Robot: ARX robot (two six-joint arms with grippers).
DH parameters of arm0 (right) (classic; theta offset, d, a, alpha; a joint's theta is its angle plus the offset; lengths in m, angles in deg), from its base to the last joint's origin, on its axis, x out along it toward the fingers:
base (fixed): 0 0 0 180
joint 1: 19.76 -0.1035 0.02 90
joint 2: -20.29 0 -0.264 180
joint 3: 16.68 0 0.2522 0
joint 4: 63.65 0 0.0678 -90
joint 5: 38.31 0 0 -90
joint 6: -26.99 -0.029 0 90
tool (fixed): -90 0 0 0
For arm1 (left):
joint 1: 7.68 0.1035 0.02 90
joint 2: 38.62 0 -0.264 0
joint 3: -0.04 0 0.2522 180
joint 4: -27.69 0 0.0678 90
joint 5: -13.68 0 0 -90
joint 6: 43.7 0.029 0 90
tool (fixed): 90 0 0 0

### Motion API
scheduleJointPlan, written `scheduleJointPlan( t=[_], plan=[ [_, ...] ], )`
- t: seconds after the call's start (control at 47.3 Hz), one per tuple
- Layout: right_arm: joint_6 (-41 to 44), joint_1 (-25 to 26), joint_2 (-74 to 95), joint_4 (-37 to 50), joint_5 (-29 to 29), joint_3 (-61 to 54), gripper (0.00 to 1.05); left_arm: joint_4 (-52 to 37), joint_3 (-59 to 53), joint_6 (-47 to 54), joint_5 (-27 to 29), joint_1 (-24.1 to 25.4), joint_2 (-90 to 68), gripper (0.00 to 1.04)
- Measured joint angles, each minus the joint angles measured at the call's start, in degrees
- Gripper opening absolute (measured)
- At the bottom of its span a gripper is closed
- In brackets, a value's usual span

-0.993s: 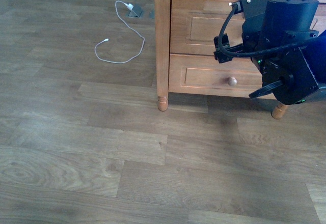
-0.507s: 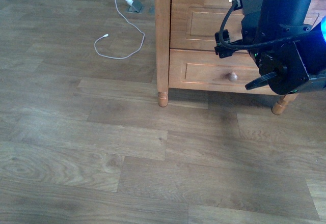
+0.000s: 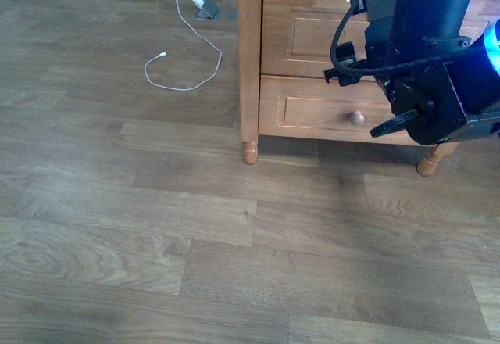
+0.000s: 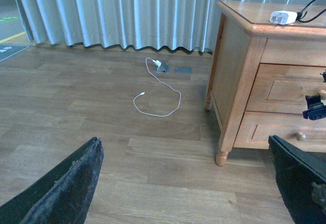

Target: Put charger into drawer

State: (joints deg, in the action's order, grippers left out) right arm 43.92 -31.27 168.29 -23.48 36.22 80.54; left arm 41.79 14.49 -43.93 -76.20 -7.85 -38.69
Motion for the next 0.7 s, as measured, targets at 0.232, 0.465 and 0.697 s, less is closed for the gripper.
scheduleJointPlan(
  t=[0.232,0.465,0.697],
  plan=[
    [0.31,0.02,0.24,-0.02,-1.01,0.20,0.36,0.00,0.00,0.00,0.00,0.00,0.00,0.99],
    [0.33,0.13,0.26,-0.22,-1.38,0.22,0.24,0.00,0.00,0.00,0.00,0.00,0.00,0.99],
    [-0.26,0.66,-0.39,0.20,0.24,-1.36,0.24,0.00,0.00,0.00,0.00,0.00,0.00,0.99]
  ],
)
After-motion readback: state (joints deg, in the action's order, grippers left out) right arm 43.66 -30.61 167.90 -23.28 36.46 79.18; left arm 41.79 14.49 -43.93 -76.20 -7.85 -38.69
